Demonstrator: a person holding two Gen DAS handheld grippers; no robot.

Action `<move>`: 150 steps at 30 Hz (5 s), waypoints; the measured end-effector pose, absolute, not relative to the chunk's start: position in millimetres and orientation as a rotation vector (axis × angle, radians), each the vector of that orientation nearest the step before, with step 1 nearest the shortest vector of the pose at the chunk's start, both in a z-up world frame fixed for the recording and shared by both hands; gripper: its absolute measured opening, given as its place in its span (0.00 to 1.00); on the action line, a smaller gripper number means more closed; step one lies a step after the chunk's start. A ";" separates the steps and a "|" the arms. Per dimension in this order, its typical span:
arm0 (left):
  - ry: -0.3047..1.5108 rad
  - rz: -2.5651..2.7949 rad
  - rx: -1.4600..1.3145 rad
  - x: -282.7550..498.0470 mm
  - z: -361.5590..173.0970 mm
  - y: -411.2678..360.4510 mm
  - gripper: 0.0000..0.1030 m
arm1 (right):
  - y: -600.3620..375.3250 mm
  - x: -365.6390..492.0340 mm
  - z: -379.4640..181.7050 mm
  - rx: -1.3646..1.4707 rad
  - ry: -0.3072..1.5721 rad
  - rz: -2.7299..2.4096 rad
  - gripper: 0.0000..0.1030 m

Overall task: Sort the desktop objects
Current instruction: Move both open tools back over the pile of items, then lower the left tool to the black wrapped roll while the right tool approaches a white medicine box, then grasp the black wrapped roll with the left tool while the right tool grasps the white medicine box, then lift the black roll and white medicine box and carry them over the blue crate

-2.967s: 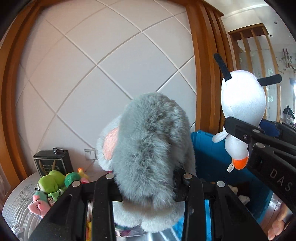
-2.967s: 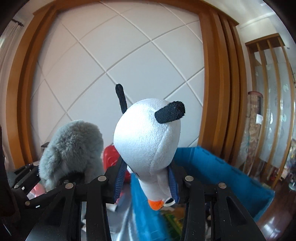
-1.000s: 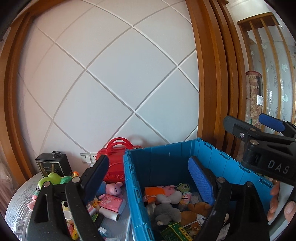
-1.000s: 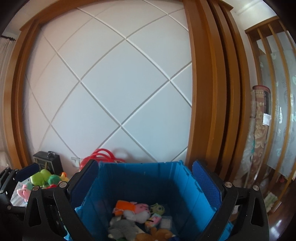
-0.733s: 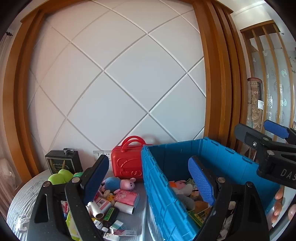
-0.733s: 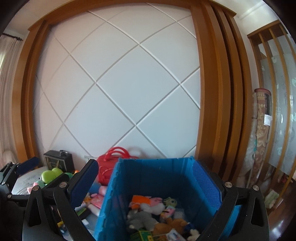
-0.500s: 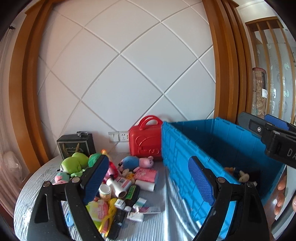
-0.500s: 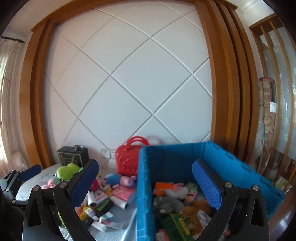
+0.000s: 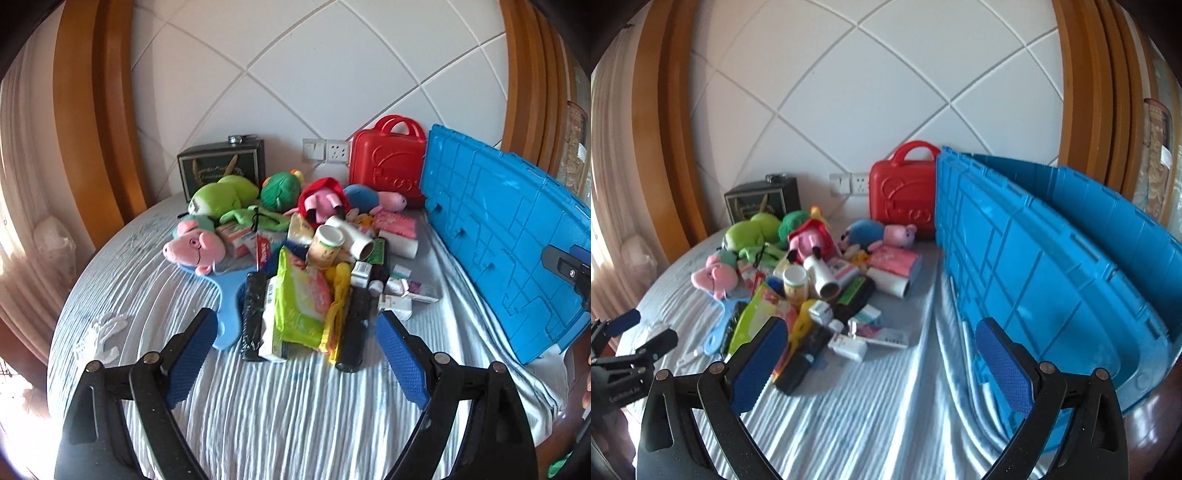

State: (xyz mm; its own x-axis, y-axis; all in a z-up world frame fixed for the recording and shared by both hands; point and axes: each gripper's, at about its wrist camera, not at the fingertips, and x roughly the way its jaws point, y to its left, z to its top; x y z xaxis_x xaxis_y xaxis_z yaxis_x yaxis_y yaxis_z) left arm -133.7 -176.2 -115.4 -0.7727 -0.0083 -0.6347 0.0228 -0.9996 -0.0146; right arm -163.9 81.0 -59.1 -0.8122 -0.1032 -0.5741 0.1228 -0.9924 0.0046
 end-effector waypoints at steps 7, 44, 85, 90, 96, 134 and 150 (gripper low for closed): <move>0.075 -2.865 1.225 -155.2 -158.9 -183.1 0.86 | 73.5 -196.3 -118.0 1.117 0.105 -2.799 1.00; -0.239 -2.757 1.625 -295.5 -304.5 -61.3 0.72 | 79.9 -326.6 -295.5 1.478 0.136 -2.493 1.00; -0.029 -2.782 1.676 -283.7 -290.4 -98.9 0.41 | 41.3 -343.6 -269.6 1.404 0.110 -2.281 0.52; -0.038 -2.785 1.729 -285.9 -297.2 -98.6 0.35 | 34.1 -355.5 -269.9 1.410 0.170 -2.235 0.52; 0.003 -2.762 1.718 -267.1 -298.6 -114.8 0.34 | 13.7 -356.7 -269.7 1.358 0.265 -2.177 0.51; -0.101 -2.969 1.363 -209.9 -179.4 -92.7 0.34 | 38.7 -244.3 -152.3 1.086 0.206 -2.519 0.29; -0.190 -3.313 0.960 -147.2 -57.3 -47.7 0.34 | 75.9 -146.6 -5.6 0.699 0.214 -2.857 0.29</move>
